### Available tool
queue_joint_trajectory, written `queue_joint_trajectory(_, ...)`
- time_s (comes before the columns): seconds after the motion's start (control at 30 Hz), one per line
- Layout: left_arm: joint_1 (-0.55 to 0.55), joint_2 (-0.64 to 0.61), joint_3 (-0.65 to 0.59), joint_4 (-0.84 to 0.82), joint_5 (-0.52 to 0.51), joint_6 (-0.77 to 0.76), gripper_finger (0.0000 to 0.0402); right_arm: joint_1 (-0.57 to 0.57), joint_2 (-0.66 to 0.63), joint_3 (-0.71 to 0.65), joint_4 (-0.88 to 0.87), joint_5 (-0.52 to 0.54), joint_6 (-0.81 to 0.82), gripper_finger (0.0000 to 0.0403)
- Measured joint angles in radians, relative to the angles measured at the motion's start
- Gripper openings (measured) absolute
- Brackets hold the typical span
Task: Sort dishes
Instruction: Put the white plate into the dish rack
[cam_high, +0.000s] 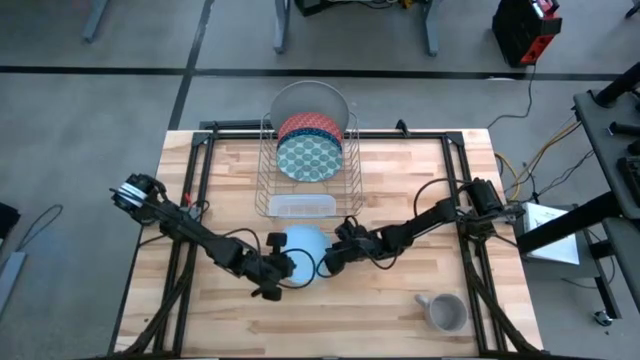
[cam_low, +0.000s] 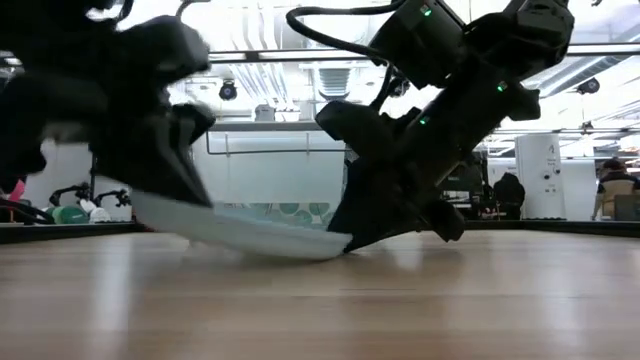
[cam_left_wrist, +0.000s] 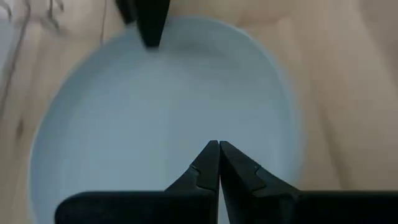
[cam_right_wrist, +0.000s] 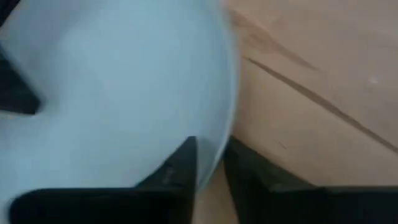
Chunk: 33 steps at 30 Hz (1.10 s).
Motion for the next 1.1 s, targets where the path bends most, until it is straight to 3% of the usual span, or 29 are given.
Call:
queue_joint_trajectory(0.13, -0.002, -0.060, 0.027, 0.000, -0.010, 0.050, 0.0000, 0.009, -0.007, 0.000, -0.024, 0.040, -0.031, 0.0010)
queue_joint_trajectory(0.43, -0.040, -0.283, 0.046, -0.024, -0.171, 0.152, 0.0000, 0.043, -0.022, 0.021, -0.049, 0.080, -0.124, 0.0002)
queue_joint_trajectory(0.63, -0.087, -0.451, 0.044, -0.017, -0.297, 0.224, 0.0000, 0.061, -0.131, 0.039, -0.099, 0.125, -0.226, 0.0001)
queue_joint_trajectory(0.77, -0.100, -0.530, 0.043, -0.007, -0.356, 0.266, 0.0000, 0.075, -0.228, 0.049, -0.169, 0.221, -0.364, 0.0001)
queue_joint_trajectory(0.9, -0.097, -0.595, 0.042, 0.008, -0.435, 0.360, 0.0000, 0.089, -0.358, 0.074, -0.227, 0.382, -0.562, 0.0000)
queue_joint_trajectory(1.1, -0.077, -0.701, 0.048, 0.062, -0.482, 0.598, 0.0000, 0.074, -0.522, 0.146, -0.223, 0.699, -1.026, 0.0000)
